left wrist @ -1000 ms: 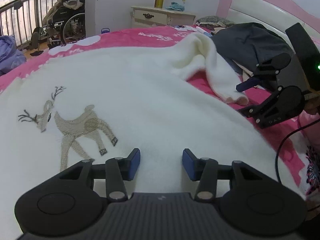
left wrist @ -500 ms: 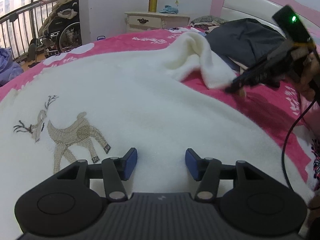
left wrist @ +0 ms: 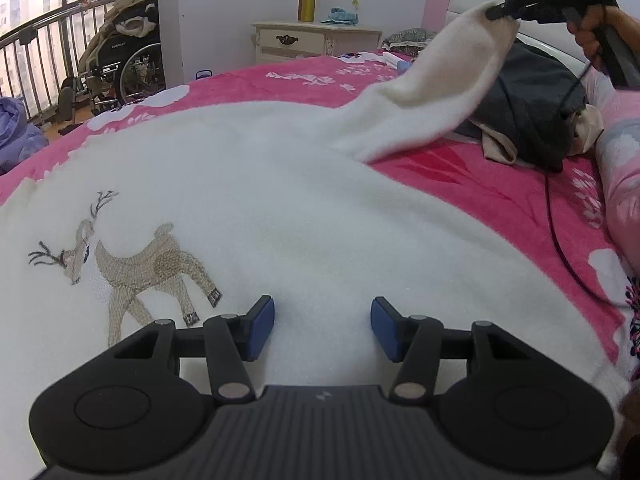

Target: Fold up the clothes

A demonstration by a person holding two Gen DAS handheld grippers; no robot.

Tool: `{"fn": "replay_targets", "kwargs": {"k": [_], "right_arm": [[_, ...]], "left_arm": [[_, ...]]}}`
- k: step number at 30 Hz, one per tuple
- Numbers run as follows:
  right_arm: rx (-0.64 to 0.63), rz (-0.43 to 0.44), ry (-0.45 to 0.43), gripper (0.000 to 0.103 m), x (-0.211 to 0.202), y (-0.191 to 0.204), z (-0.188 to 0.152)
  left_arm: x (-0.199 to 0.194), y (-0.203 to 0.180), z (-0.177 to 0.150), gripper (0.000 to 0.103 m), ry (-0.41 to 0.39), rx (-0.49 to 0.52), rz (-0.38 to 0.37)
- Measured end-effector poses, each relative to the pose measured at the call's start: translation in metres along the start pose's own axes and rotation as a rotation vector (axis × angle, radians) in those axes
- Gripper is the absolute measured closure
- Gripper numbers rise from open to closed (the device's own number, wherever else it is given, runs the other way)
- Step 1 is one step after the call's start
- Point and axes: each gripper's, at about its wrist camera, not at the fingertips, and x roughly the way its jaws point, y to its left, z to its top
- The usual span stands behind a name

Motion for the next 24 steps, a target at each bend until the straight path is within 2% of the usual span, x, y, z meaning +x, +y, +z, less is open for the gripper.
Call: {"fn": "replay_targets", "kwargs": {"k": [6,14,17,20,22,24], "right_arm": [[0.001,-0.106,0.020,0.097,0.036,-0.023,0.006],[-0.041,-0.179,0.007,0.097,0.072,-0.030,0.014],[-0.056,-0.217,0.043,0.097,0.090,-0.033,0.013],[-0.053,-0.241,0.124,0.096,0.110,-0.038,0.004],[-0.017,-0.269,0.168,0.087,0.119,-0.047,-0.003],[0.061,-0.303,0.160,0.076,0.114,-0.058,-0.007]], "left_arm": [[0.001,-0.001,0.000,0.048,0.006,0.024,0.009],[0.003,-0.002,0.000,0.047,0.010,0.041,0.014],[0.003,-0.002,-0.001,0.047,0.009,0.048,0.014],[0.004,-0.001,-0.001,0.047,0.009,0.048,0.013],[0.004,-0.001,-0.001,0.047,0.009,0.050,0.011],[0.004,-0.001,-0.001,0.047,0.009,0.050,0.010]]}}
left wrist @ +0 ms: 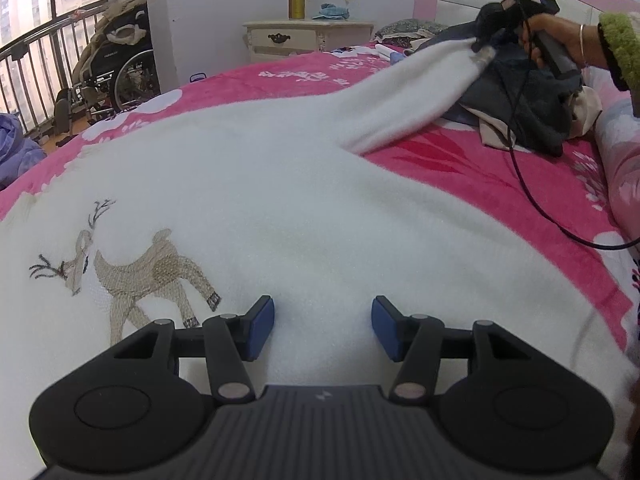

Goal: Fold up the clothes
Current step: 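Pull the held sleeve with the right gripper to straighten it along the bed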

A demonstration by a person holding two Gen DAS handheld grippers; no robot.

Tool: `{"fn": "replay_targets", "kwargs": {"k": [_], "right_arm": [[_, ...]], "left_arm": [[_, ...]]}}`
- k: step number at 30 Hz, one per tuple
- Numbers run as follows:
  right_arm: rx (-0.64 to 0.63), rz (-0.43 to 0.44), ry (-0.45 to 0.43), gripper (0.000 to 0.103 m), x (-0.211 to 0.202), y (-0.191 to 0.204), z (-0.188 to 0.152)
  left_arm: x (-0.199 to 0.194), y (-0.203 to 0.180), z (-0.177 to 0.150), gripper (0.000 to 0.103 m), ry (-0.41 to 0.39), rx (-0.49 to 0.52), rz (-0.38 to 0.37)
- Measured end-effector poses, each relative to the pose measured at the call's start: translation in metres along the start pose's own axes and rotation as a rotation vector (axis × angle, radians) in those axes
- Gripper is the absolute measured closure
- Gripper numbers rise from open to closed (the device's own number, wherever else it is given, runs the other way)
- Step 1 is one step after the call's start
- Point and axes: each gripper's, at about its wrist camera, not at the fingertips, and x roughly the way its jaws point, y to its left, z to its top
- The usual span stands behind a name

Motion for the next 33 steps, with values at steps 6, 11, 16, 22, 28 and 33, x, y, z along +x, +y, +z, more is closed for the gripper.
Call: {"fn": "replay_targets", "kwargs": {"k": [6,11,16,22,28,33], "right_arm": [[0.360,0.033,-0.046,0.067,-0.025,-0.062,0.003],[0.089,0.280,-0.067,0.066,-0.074,0.007,-0.003],[-0.303,0.573,0.065,0.068,-0.084,0.128,-0.040],[-0.530,0.526,0.154,0.070,-0.031,0.199,-0.092],[-0.195,0.441,0.211,0.091,0.014,0.127,-0.079],[-0.040,0.393,0.151,0.095,0.007,0.098,-0.066]], "left_arm": [[0.000,0.002,-0.001,0.047,-0.005,-0.004,-0.008],[0.000,0.002,0.000,0.046,-0.006,-0.004,-0.012],[0.002,-0.001,0.002,0.045,-0.003,-0.009,-0.007],[0.001,-0.001,0.003,0.044,0.004,-0.018,-0.007],[-0.001,0.002,0.001,0.044,0.003,-0.023,-0.024],[0.000,0.007,0.001,0.044,0.003,-0.034,-0.039]]}}
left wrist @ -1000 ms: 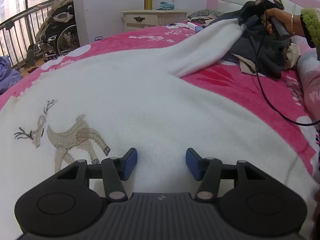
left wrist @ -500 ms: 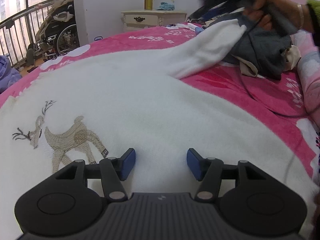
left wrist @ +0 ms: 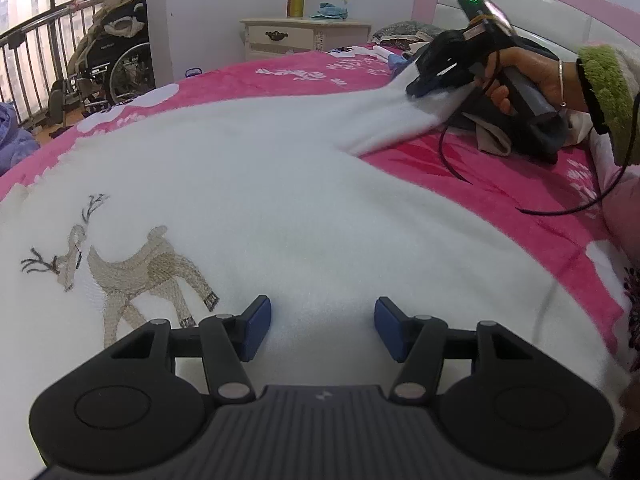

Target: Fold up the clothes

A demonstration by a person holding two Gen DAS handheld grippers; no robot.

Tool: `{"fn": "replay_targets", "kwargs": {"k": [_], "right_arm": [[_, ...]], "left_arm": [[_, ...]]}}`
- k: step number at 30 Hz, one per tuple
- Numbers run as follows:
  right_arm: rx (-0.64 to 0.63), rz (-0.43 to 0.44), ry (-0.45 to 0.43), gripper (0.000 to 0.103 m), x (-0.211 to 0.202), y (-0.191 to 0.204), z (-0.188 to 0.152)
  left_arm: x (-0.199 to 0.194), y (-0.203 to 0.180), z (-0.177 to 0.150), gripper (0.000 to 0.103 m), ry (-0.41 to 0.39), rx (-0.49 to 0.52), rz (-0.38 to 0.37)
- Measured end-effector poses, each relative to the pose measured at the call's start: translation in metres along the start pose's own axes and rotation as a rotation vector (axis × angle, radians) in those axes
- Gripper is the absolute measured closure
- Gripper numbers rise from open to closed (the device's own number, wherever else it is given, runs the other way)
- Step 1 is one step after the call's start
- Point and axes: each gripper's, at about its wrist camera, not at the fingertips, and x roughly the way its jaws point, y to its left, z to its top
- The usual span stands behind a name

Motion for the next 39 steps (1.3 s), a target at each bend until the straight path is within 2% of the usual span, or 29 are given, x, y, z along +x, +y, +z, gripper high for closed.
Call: {"fn": "replay_targets", "kwargs": {"k": [2,3,6,7,9,11,13,14,16,17,18,20,21,24,26,27,30,33,39], "right_arm": [[-0.023,-0.018,-0.055,0.091,-0.007,0.011,0.003],[-0.062,0.009,-0.060,0.090,-0.007,0.020,0.003],[-0.240,0.108,0.027,0.091,0.004,0.058,-0.006],[-0.308,0.090,0.052,0.091,0.011,0.068,-0.011],[-0.376,-0.052,0.050,0.091,0.022,0.070,-0.017],[-0.285,-0.198,-0.014,0.095,0.021,0.046,-0.012],[-0.126,-0.204,-0.094,0.099,-0.004,0.020,-0.003],[-0.118,-0.231,-0.139,0.098,-0.020,0.018,-0.002],[-0.225,-0.338,-0.254,0.094,-0.059,0.031,-0.007],[-0.293,-0.345,-0.296,0.094,-0.077,0.038,-0.011],[-0.359,-0.321,-0.314,0.093,-0.096,0.047,-0.016],[-0.479,-0.245,-0.293,0.089,-0.127,0.064,-0.031],[-0.532,-0.179,-0.238,0.084,-0.132,0.073,-0.038],[-0.617,0.046,-0.013,0.083,-0.131,0.102,-0.071],[-0.619,0.170,0.108,0.083,-0.122,0.118,-0.092],[-0.602,0.214,0.139,0.083,-0.115,0.123,-0.101],[-0.564,0.282,0.186,0.083,-0.092,0.136,-0.107],[-0.507,0.386,0.241,0.083,-0.079,0.140,-0.105],[-0.684,0.476,0.239,0.083,-0.066,0.165,-0.109]], "left_arm": [[0.000,0.000,0.000,0.044,0.000,0.001,-0.002],[0.000,0.000,0.000,0.043,0.000,0.001,-0.003],[-0.001,0.001,-0.001,0.043,0.002,-0.001,-0.006],[-0.001,0.001,-0.001,0.043,0.002,-0.002,-0.006],[-0.001,0.000,-0.001,0.043,0.001,-0.002,-0.006],[-0.002,0.000,-0.001,0.043,0.001,-0.005,-0.006],[-0.003,0.001,-0.001,0.043,-0.002,-0.008,-0.009],[-0.004,0.002,-0.002,0.044,-0.006,-0.010,-0.012],[-0.008,0.004,-0.002,0.046,-0.030,-0.035,-0.015],[-0.011,0.005,-0.002,0.046,-0.044,-0.048,-0.025],[-0.014,0.006,0.000,0.046,-0.062,-0.053,-0.039],[-0.019,0.003,0.005,0.046,-0.106,-0.026,-0.057],[-0.020,0.001,0.009,0.046,-0.132,0.005,-0.058],[-0.010,-0.007,0.025,0.046,-0.178,0.102,-0.023],[0.009,-0.008,0.038,0.046,-0.174,0.134,0.001],[0.019,-0.008,0.045,0.046,-0.167,0.144,0.008],[0.048,-0.011,0.059,0.048,-0.139,0.172,0.031],[0.067,-0.011,0.060,0.047,-0.117,0.186,0.062],[0.072,-0.001,0.053,0.046,-0.115,0.128,0.054]]}}
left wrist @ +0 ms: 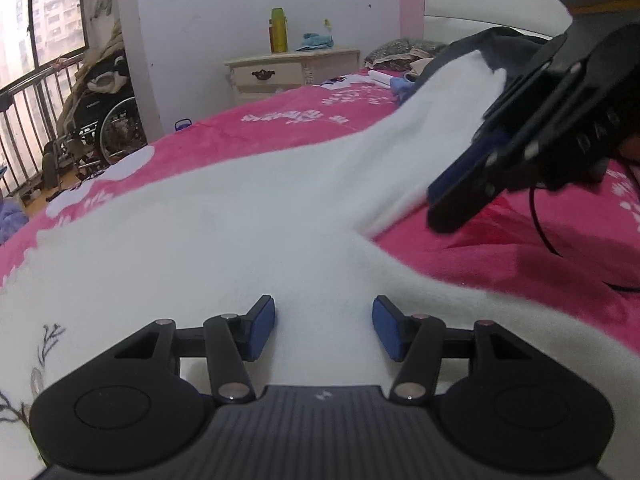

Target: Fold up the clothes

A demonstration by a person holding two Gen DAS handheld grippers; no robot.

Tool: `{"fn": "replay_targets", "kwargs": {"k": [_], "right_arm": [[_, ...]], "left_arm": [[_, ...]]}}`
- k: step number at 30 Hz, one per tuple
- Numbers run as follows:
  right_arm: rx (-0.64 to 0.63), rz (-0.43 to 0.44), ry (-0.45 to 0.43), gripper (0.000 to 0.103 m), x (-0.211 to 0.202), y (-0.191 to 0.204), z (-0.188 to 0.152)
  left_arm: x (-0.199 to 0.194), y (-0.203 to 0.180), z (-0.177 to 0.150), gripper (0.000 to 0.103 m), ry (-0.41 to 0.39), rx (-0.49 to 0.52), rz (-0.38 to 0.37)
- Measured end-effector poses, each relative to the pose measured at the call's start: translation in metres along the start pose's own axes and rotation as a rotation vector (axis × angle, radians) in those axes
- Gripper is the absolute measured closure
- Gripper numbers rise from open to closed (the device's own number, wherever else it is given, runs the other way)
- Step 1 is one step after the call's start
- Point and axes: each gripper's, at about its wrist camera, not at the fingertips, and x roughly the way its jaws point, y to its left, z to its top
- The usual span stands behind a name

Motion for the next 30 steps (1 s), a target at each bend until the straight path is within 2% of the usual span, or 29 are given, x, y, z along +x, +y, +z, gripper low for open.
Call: {"fn": "replay_targets", "kwargs": {"k": [3,5,6,11,14,16,18,20,22,23,27,30], "right_arm": [[-0.132,0.042,0.067,0.085,0.012,0.009,-0.008],[-0.233,0.010,0.141,0.086,0.023,0.020,-0.024],[-0.273,-0.003,0.130,0.086,0.020,0.023,-0.030],[-0.197,0.033,0.186,0.086,0.006,0.012,-0.013],[-0.209,0.021,0.197,0.084,0.003,0.018,-0.014],[-0.207,0.008,0.204,0.084,0.004,0.022,-0.019],[-0.191,-0.004,0.209,0.084,0.003,0.024,-0.022],[-0.168,-0.013,0.216,0.084,-0.001,0.023,-0.023],[-0.173,-0.030,0.214,0.084,-0.006,0.025,-0.022],[-0.187,-0.042,0.204,0.084,-0.009,0.027,-0.021],[-0.301,-0.078,0.054,0.085,-0.024,0.048,-0.013],[-0.375,-0.060,0.098,0.090,-0.007,0.060,-0.024]], "left_arm": [[0.000,0.003,-0.003,0.046,-0.003,-0.012,-0.005],[0.001,0.004,-0.003,0.046,0.001,-0.017,-0.008],[0.001,0.003,-0.003,0.046,0.000,-0.014,-0.006],[-0.004,0.004,0.005,0.046,-0.013,-0.030,0.003],[-0.002,0.007,0.017,0.048,-0.046,-0.054,0.001],[0.008,0.003,0.023,0.048,-0.034,-0.048,-0.019],[0.027,-0.005,0.022,0.046,0.013,-0.003,-0.019],[0.034,-0.011,0.020,0.045,0.009,0.020,-0.005],[0.035,-0.006,0.022,0.044,0.013,-0.007,-0.023],[0.036,-0.002,0.021,0.044,0.015,-0.031,-0.038],[0.038,0.003,0.021,0.043,0.014,-0.067,-0.053],[0.037,0.001,0.020,0.043,0.013,-0.064,-0.048]]}}
